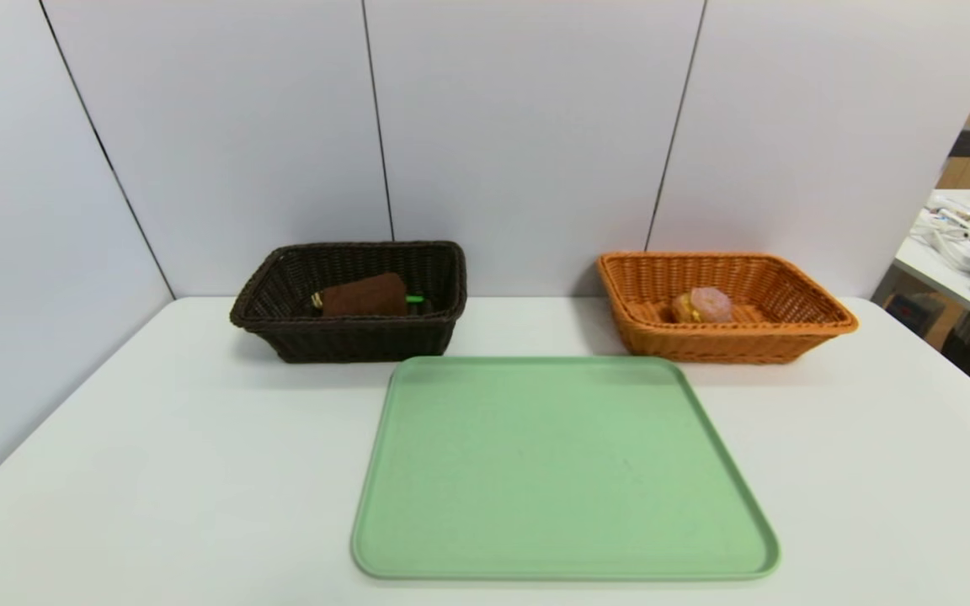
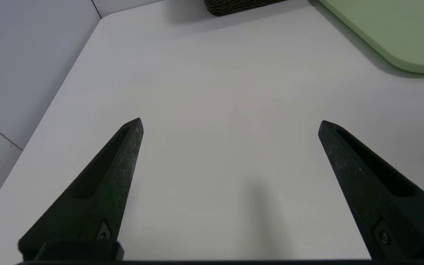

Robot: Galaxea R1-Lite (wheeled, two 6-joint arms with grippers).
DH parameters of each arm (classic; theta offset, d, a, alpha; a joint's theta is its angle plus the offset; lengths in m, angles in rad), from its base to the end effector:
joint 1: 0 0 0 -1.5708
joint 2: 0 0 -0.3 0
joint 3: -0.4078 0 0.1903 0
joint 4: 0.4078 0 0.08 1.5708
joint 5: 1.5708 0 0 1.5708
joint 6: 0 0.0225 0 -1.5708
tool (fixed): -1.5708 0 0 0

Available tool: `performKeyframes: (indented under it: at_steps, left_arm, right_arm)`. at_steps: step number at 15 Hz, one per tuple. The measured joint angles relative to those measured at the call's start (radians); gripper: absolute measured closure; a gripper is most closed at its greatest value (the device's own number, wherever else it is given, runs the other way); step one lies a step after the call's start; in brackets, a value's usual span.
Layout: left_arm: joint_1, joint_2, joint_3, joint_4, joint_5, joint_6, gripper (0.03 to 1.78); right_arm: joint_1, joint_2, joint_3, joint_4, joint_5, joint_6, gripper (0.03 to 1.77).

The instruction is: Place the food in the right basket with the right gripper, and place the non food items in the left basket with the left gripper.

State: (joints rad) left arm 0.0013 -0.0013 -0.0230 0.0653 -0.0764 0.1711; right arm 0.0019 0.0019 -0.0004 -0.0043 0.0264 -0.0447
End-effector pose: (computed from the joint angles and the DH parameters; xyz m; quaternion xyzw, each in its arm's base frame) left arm -0.0248 -0.0017 0.0751 0.0846 0.0172 -0.0391 0.9955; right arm -0.0227 0.0006 0.0761 -0.0224 -0.0017 0.0141 0.9996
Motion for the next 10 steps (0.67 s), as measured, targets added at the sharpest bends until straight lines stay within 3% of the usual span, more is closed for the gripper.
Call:
performKeyframes:
  at_steps: [10]
  left_arm:
    - [0.000, 0.000, 0.000, 0.000, 0.000, 0.000, 0.12]
  right_arm:
    - [0.000, -0.002, 0.000, 0.000, -0.002, 0.006, 0.10]
